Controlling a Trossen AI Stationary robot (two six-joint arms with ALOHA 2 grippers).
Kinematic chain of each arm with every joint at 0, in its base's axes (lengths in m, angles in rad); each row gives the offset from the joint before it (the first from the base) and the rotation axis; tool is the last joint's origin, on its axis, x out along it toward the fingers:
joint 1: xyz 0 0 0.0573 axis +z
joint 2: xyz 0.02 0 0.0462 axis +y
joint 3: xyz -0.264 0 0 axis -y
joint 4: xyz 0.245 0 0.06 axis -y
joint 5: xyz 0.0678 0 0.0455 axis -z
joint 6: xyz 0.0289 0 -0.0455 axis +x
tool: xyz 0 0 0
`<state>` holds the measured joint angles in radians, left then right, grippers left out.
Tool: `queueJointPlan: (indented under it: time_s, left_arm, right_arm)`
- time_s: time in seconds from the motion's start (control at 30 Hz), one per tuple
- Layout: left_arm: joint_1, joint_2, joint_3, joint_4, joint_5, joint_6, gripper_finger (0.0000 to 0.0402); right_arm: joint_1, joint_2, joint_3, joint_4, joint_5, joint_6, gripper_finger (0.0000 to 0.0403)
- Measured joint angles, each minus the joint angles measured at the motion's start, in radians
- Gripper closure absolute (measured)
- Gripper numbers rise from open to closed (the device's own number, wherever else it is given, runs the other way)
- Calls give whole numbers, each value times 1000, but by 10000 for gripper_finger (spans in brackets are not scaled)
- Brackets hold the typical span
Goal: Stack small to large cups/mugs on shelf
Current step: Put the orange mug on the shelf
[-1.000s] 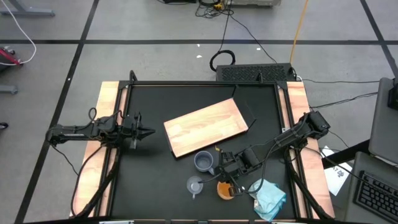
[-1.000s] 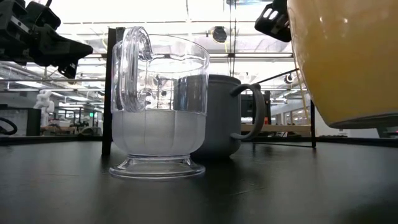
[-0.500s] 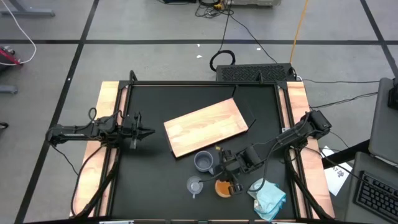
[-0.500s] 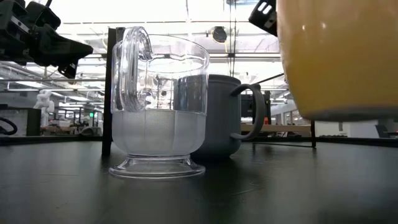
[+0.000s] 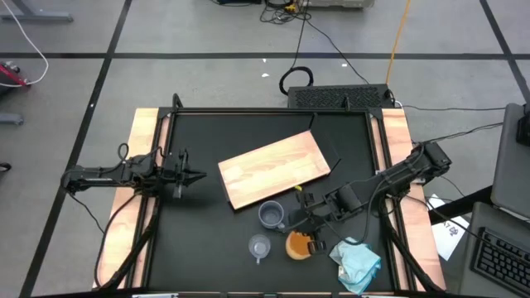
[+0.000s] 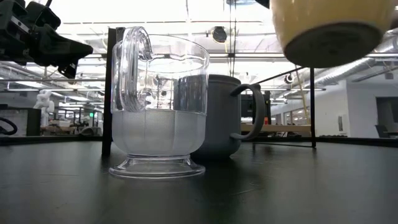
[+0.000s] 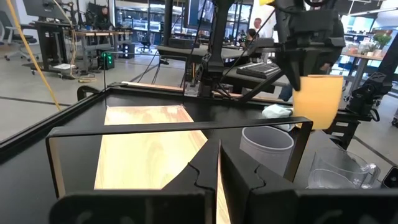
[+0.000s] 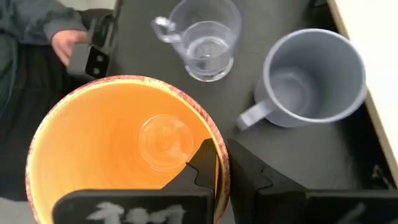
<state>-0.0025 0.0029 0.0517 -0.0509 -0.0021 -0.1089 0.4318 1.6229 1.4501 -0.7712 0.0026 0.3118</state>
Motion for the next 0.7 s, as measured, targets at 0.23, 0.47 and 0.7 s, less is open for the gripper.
queueJointPlan:
  time_s: [0.23, 0.47, 0.7]
  left_arm:
    - [0, 0, 0, 0, 0, 0, 385]
    - [0, 0, 0, 0, 0, 0, 385]
    - [0, 0, 0, 0, 0, 0, 385]
  right_arm:
    - [-34, -13, 4, -45, 4, 18, 395]
    - [-39, -13, 52, -80, 26, 14, 395]
    - [-40, -13, 97, -95, 31, 5, 395]
